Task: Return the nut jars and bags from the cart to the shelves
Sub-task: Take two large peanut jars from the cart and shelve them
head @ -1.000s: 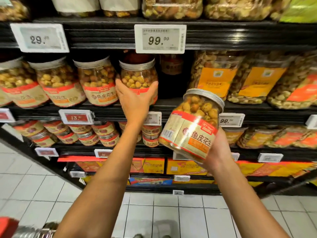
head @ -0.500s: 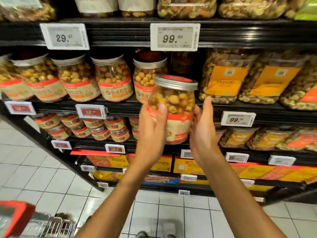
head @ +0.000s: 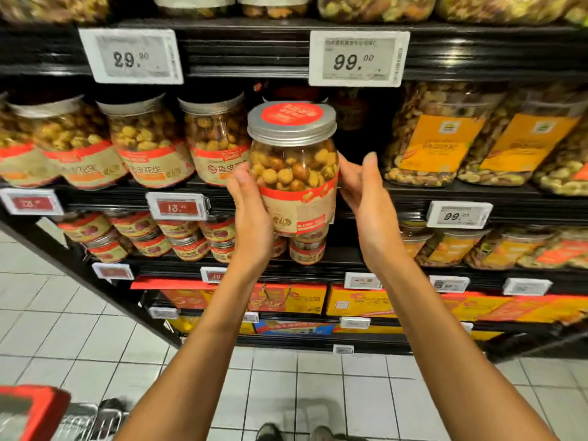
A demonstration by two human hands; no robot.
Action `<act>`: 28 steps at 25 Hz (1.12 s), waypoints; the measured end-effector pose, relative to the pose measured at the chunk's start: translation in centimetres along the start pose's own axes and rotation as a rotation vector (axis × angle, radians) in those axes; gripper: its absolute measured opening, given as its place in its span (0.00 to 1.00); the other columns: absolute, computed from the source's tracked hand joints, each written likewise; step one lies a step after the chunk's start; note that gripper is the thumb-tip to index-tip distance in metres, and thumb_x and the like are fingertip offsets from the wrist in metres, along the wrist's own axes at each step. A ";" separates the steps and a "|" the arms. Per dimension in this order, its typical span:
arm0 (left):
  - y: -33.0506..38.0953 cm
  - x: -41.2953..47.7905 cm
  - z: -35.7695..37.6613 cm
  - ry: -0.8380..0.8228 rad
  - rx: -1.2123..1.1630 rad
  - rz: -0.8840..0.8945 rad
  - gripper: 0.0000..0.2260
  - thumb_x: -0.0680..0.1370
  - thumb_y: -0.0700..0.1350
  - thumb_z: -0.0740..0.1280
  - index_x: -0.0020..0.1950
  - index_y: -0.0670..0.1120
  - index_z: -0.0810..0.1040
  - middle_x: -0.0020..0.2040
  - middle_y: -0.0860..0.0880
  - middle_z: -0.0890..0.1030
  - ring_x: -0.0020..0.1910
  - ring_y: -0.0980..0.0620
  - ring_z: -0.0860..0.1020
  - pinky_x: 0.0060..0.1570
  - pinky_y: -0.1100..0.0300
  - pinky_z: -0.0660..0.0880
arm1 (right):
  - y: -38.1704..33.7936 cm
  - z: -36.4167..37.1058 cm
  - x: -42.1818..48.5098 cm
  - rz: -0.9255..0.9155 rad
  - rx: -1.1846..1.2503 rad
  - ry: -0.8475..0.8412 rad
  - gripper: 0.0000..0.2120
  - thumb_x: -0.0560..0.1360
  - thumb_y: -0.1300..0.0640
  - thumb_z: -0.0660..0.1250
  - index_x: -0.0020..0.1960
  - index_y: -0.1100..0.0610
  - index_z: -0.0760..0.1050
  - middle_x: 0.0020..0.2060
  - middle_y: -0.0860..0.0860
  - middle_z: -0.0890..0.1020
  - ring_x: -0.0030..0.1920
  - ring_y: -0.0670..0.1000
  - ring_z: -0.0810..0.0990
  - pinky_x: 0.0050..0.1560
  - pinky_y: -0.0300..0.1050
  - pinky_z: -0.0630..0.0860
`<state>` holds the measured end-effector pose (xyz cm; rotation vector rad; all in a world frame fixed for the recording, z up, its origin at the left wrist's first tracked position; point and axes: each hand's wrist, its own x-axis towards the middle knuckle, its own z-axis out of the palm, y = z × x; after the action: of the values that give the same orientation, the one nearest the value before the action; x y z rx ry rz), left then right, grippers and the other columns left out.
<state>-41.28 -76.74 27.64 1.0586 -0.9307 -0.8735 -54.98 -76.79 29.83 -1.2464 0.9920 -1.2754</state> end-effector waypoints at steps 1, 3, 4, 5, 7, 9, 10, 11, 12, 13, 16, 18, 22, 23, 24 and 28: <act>-0.3 0.4 -0.3 -0.069 -0.045 0.021 0.30 0.75 0.61 0.44 0.71 0.47 0.63 0.69 0.47 0.70 0.67 0.56 0.71 0.67 0.58 0.69 | 0.1 -0.1 0.9 0.001 0.016 -0.002 0.28 0.81 0.43 0.42 0.70 0.56 0.67 0.69 0.49 0.71 0.69 0.44 0.68 0.71 0.45 0.63; -0.4 1.4 -0.7 -0.197 -0.114 0.026 0.29 0.76 0.60 0.43 0.71 0.47 0.63 0.66 0.52 0.73 0.63 0.61 0.73 0.60 0.66 0.71 | 0.4 0.0 2.6 0.025 0.110 -0.023 0.29 0.81 0.42 0.41 0.71 0.58 0.66 0.70 0.51 0.69 0.69 0.47 0.68 0.71 0.45 0.64; -0.4 1.9 -0.7 -0.228 -0.107 0.009 0.30 0.76 0.60 0.42 0.72 0.48 0.62 0.66 0.53 0.73 0.63 0.62 0.73 0.59 0.68 0.70 | 0.5 0.1 3.4 0.043 0.153 -0.031 0.30 0.81 0.42 0.41 0.71 0.60 0.64 0.71 0.52 0.68 0.70 0.47 0.67 0.71 0.45 0.64; -0.6 2.6 -0.8 -0.244 -0.072 -0.006 0.31 0.76 0.61 0.41 0.73 0.48 0.61 0.68 0.53 0.72 0.65 0.62 0.71 0.60 0.68 0.69 | 0.8 0.2 4.1 0.061 0.170 -0.034 0.31 0.80 0.41 0.42 0.72 0.61 0.63 0.71 0.53 0.68 0.70 0.48 0.67 0.71 0.45 0.64; -0.7 3.8 -0.8 -0.265 -0.023 -0.032 0.31 0.78 0.60 0.39 0.75 0.47 0.59 0.71 0.52 0.69 0.67 0.61 0.69 0.59 0.71 0.68 | 1.3 0.7 5.2 0.086 0.173 -0.042 0.33 0.80 0.40 0.42 0.71 0.63 0.64 0.69 0.55 0.70 0.69 0.49 0.69 0.71 0.47 0.64; -0.8 5.0 -0.7 -0.280 0.013 -0.074 0.29 0.80 0.58 0.37 0.76 0.45 0.56 0.72 0.54 0.65 0.67 0.62 0.67 0.59 0.74 0.67 | 1.6 1.1 6.3 0.107 0.212 -0.015 0.31 0.81 0.42 0.43 0.67 0.65 0.68 0.66 0.57 0.74 0.66 0.50 0.71 0.70 0.47 0.65; -0.8 5.4 -0.6 -0.292 0.033 -0.098 0.29 0.81 0.58 0.37 0.76 0.45 0.56 0.71 0.55 0.64 0.67 0.62 0.66 0.63 0.72 0.65 | 1.5 1.2 7.0 0.120 0.222 0.019 0.31 0.81 0.42 0.43 0.66 0.64 0.69 0.65 0.57 0.74 0.66 0.50 0.72 0.70 0.47 0.66; -0.9 5.6 -0.8 -0.307 0.051 -0.111 0.30 0.80 0.59 0.37 0.76 0.46 0.56 0.72 0.55 0.63 0.68 0.62 0.64 0.68 0.68 0.62 | 1.4 1.2 7.6 0.126 0.198 0.059 0.30 0.81 0.42 0.43 0.67 0.63 0.68 0.66 0.57 0.74 0.66 0.51 0.72 0.70 0.47 0.66; -0.9 5.7 -1.2 -0.316 0.059 -0.118 0.31 0.80 0.60 0.37 0.76 0.45 0.56 0.74 0.54 0.62 0.71 0.60 0.62 0.73 0.63 0.57 | 1.1 1.2 8.0 0.127 0.134 0.107 0.30 0.81 0.41 0.44 0.69 0.61 0.67 0.67 0.56 0.73 0.67 0.51 0.71 0.70 0.47 0.65; -1.0 5.5 -1.7 -0.309 0.062 -0.125 0.32 0.79 0.61 0.37 0.76 0.45 0.55 0.76 0.52 0.60 0.73 0.58 0.60 0.74 0.60 0.54 | 1.0 1.0 8.1 0.123 0.054 0.166 0.30 0.80 0.41 0.44 0.69 0.60 0.67 0.66 0.55 0.74 0.66 0.51 0.72 0.69 0.48 0.66; -1.3 3.9 -3.6 -0.320 0.033 -0.140 0.34 0.78 0.62 0.37 0.75 0.44 0.60 0.75 0.50 0.64 0.73 0.59 0.62 0.71 0.66 0.58 | 2.3 0.1 6.0 0.071 -0.103 0.304 0.27 0.80 0.43 0.46 0.64 0.59 0.73 0.57 0.51 0.79 0.59 0.47 0.77 0.62 0.42 0.72; -1.1 2.7 -4.3 -0.358 0.020 -0.143 0.34 0.77 0.62 0.39 0.73 0.43 0.65 0.72 0.50 0.68 0.71 0.60 0.65 0.69 0.68 0.61 | 3.3 0.3 4.9 0.040 -0.107 0.245 0.28 0.80 0.43 0.46 0.65 0.60 0.72 0.58 0.50 0.79 0.58 0.45 0.77 0.59 0.37 0.73; -0.5 2.1 -4.2 -0.340 0.083 -0.101 0.28 0.81 0.57 0.43 0.69 0.43 0.70 0.67 0.50 0.74 0.63 0.64 0.73 0.66 0.69 0.66 | 3.0 0.1 6.7 0.083 -0.038 0.207 0.26 0.81 0.43 0.46 0.63 0.57 0.72 0.51 0.40 0.82 0.48 0.36 0.78 0.51 0.32 0.73; -0.3 2.2 -4.0 -0.335 0.099 -0.102 0.27 0.82 0.56 0.43 0.70 0.41 0.68 0.67 0.51 0.73 0.62 0.65 0.73 0.67 0.68 0.65 | 3.1 0.1 6.9 0.082 -0.056 0.195 0.27 0.80 0.41 0.46 0.63 0.57 0.72 0.52 0.40 0.81 0.47 0.35 0.78 0.50 0.32 0.72; -0.1 2.5 -3.8 -0.343 0.116 -0.102 0.26 0.82 0.55 0.43 0.71 0.41 0.67 0.68 0.52 0.72 0.62 0.66 0.72 0.67 0.69 0.64 | 3.4 0.1 6.9 0.077 -0.089 0.175 0.29 0.78 0.39 0.46 0.65 0.57 0.71 0.57 0.43 0.80 0.48 0.35 0.77 0.53 0.33 0.70; 0.6 3.2 -3.1 -0.345 0.168 -0.088 0.26 0.83 0.54 0.43 0.73 0.42 0.65 0.71 0.50 0.69 0.67 0.63 0.68 0.67 0.69 0.63 | 3.0 0.3 7.3 0.102 -0.128 0.110 0.32 0.78 0.38 0.46 0.71 0.59 0.64 0.69 0.53 0.71 0.63 0.45 0.71 0.66 0.42 0.66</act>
<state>-37.24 -78.51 28.19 1.1187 -1.2705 -1.0871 -53.69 -84.36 27.75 -1.2167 1.2171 -1.2273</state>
